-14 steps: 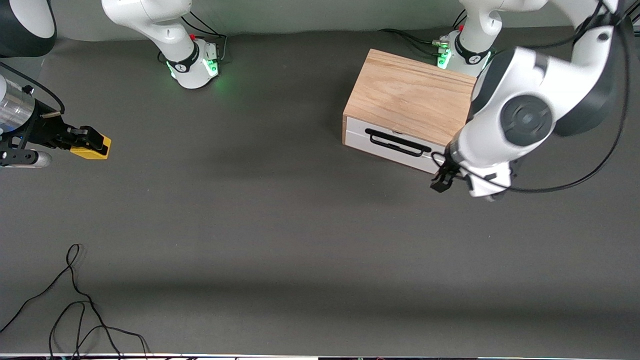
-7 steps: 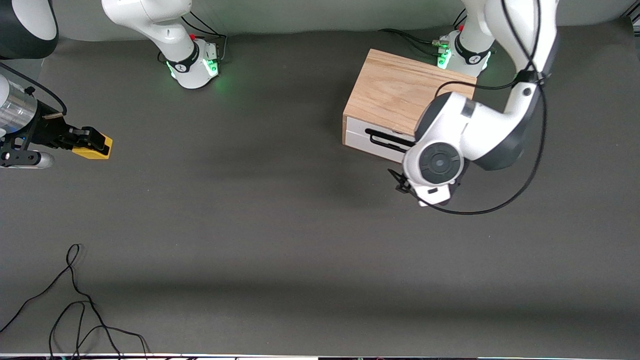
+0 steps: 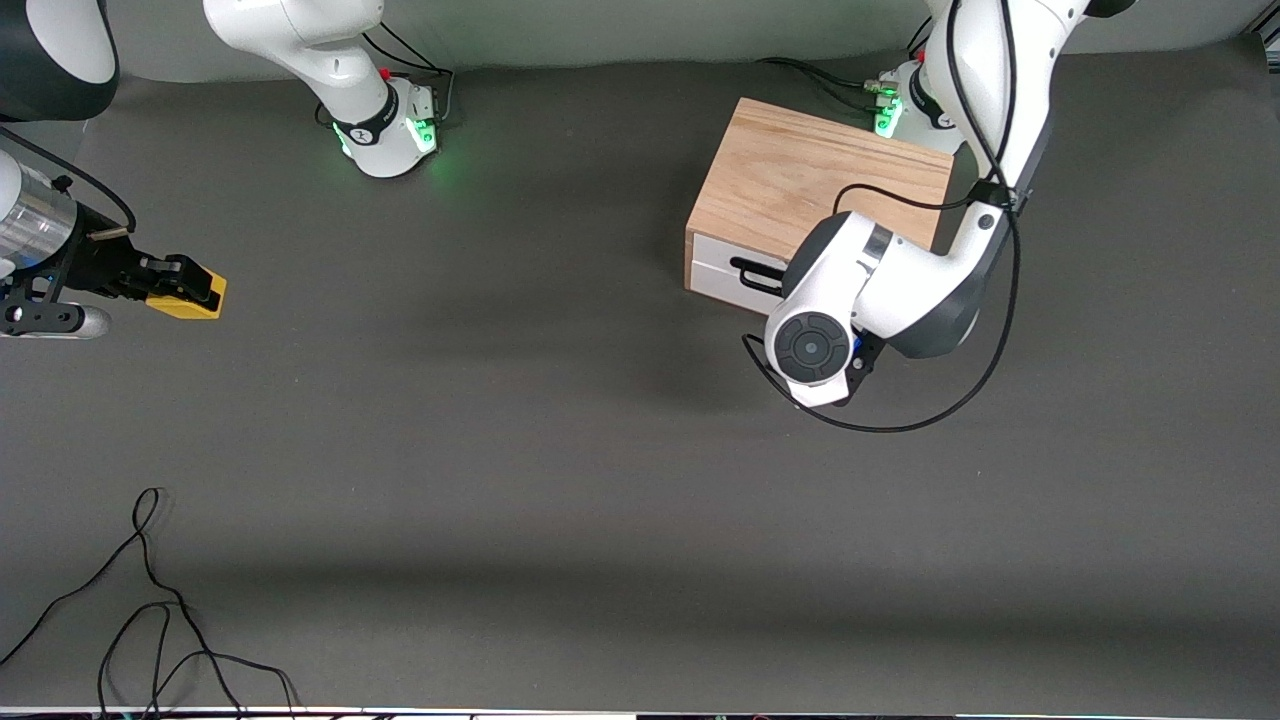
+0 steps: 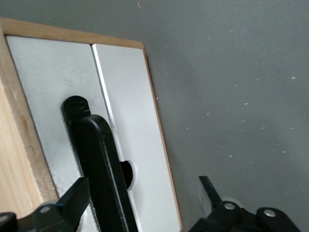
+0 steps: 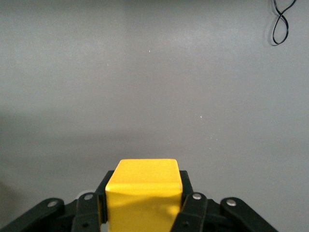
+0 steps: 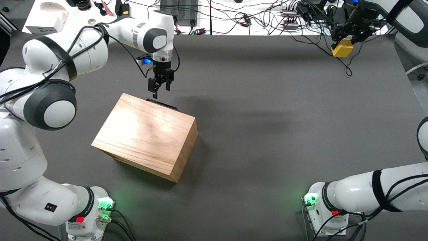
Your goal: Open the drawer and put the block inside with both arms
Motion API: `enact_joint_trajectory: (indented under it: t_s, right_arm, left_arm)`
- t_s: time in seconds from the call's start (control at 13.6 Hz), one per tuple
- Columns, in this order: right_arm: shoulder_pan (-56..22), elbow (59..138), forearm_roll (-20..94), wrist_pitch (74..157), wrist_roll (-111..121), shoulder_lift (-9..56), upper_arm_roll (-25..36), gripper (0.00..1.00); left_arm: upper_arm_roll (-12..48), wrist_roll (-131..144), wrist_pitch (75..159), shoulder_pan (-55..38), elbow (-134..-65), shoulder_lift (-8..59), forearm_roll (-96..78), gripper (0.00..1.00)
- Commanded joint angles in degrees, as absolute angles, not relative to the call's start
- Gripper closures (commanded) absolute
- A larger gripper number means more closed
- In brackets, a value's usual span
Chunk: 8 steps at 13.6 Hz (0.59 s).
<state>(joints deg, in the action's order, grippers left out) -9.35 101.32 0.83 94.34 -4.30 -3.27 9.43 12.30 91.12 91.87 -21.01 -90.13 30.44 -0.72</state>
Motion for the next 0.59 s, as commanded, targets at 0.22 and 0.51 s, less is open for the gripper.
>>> enact_joint_trajectory:
  t_s: [0.22, 0.51]
  right_arm:
    - [-9.84, 101.69, -0.26, 94.57, -5.80, -3.52, 9.67, 0.85]
    - [-9.84, 101.69, -0.26, 94.57, -5.80, -3.52, 9.67, 0.85]
  left_arm:
    - [11.78, 94.04, 92.37, -23.55, -93.78, 30.14, -0.70, 0.00]
    - [11.78, 94.92, 94.48, -23.55, -93.69, 31.90, -0.70, 0.00]
